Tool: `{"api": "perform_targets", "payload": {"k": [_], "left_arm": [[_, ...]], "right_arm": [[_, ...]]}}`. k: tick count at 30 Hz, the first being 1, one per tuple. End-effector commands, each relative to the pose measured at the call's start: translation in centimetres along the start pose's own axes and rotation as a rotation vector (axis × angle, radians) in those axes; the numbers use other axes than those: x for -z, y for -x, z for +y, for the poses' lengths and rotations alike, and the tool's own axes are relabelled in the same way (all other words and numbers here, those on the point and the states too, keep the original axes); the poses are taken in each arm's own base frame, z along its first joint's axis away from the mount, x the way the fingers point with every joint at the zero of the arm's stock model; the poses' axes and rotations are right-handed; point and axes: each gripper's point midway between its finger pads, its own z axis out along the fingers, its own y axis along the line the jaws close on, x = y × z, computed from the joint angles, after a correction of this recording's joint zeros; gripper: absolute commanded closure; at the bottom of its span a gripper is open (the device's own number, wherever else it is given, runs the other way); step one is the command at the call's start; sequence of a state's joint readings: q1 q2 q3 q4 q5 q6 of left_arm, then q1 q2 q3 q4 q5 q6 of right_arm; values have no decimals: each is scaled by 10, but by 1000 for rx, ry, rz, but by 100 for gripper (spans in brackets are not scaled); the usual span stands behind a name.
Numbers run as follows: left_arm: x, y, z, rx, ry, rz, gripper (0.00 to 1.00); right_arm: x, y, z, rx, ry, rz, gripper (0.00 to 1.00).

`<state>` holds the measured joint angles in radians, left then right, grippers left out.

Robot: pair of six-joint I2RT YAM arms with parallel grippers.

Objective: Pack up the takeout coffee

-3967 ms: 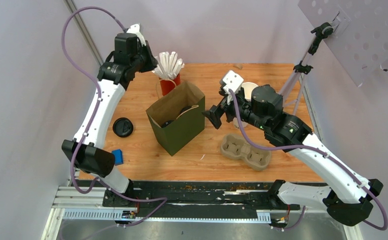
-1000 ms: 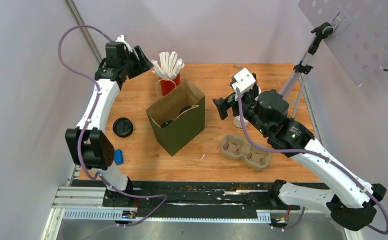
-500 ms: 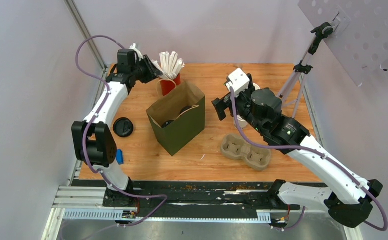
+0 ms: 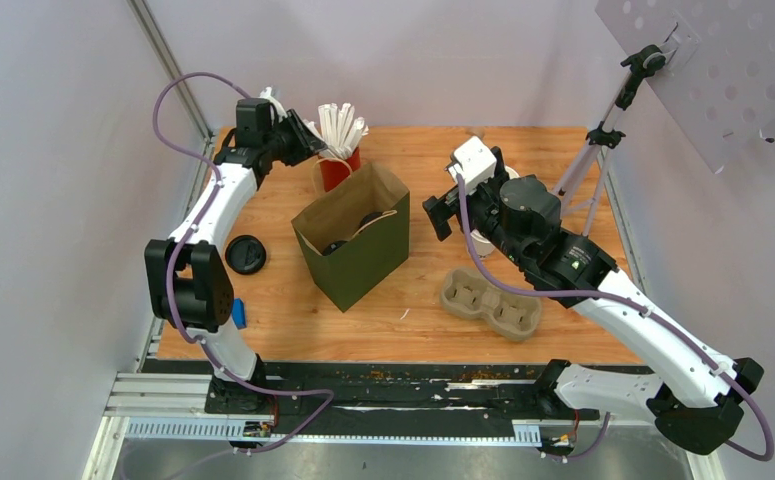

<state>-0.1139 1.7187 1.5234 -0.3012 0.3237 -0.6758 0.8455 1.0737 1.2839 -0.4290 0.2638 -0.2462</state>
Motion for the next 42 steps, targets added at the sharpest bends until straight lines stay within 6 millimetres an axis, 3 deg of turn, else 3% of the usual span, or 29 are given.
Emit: {"api": "perform_targets", "payload": {"k": [1,17,30,42], "left_arm": [[-1,13,-11,-15,-30,-44,63],[-15,14,-7,0,-31,-42,62],[-11,26,-21,33,-68,-78,59],[-23,19,-11,41,-52,-65,60]], "right_arm": [[8,21,-13,-6,-41,-60,5],[11,24,-15,-7,-50,-69,5],[13,22,-15,-20,-51,-67,5],[17,23,-17,-25,-56,-72,5]]}}
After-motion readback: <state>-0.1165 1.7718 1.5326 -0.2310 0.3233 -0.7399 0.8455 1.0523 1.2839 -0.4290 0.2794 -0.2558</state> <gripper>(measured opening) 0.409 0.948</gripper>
